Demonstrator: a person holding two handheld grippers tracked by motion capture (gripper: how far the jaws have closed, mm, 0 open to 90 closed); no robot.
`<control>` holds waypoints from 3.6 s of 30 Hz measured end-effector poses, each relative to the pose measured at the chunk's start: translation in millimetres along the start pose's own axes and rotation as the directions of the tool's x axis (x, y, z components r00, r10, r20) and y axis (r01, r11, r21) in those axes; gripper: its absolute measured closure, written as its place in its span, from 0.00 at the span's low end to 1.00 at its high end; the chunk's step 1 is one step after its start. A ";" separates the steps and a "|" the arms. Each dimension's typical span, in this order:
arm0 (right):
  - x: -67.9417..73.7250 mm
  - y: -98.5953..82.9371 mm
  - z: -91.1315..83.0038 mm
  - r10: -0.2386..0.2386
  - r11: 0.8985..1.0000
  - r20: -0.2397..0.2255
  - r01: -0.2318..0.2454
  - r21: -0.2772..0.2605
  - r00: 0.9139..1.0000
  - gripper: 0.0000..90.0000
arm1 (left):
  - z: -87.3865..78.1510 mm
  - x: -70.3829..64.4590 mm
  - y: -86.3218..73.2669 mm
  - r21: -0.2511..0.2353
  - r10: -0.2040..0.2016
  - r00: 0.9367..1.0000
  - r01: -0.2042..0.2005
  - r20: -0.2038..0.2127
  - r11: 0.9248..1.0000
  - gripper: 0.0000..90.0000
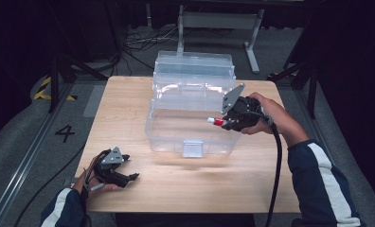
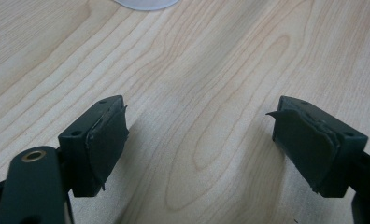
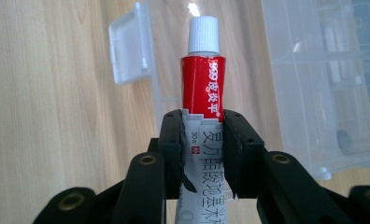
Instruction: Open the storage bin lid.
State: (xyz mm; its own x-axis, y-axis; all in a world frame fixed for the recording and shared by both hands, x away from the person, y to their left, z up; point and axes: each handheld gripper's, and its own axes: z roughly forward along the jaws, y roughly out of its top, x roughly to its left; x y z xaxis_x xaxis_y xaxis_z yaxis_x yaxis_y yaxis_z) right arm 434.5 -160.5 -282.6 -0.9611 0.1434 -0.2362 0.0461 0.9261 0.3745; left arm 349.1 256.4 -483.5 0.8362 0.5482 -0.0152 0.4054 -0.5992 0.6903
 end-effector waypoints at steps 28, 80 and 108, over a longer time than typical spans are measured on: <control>-33.7 19.7 54.5 0.021 0.996 -0.058 -0.015 0.092 0.998 0.79 | 0.1 0.0 0.0 0.000 0.000 1.000 0.000 0.000 1.000 0.20; -29.9 -0.2 131.6 0.033 0.980 -0.169 0.001 0.199 0.985 0.77 | 0.1 0.0 0.0 0.000 0.000 1.000 0.000 0.000 1.000 0.20; -34.3 -39.7 71.8 0.148 0.972 -0.022 -0.150 -0.181 0.989 0.72 | 0.6 -0.5 2.9 0.019 -0.005 1.000 0.006 -0.008 1.000 0.20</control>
State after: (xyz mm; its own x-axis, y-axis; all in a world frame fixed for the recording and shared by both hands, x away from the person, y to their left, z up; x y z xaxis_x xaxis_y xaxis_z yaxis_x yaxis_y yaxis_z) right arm 485.3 -177.1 -353.7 -0.9494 0.2713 -0.1583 0.1393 0.8154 0.5619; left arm 350.0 254.1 -481.9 0.8309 0.5563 -0.0131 0.4171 -0.6070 0.6764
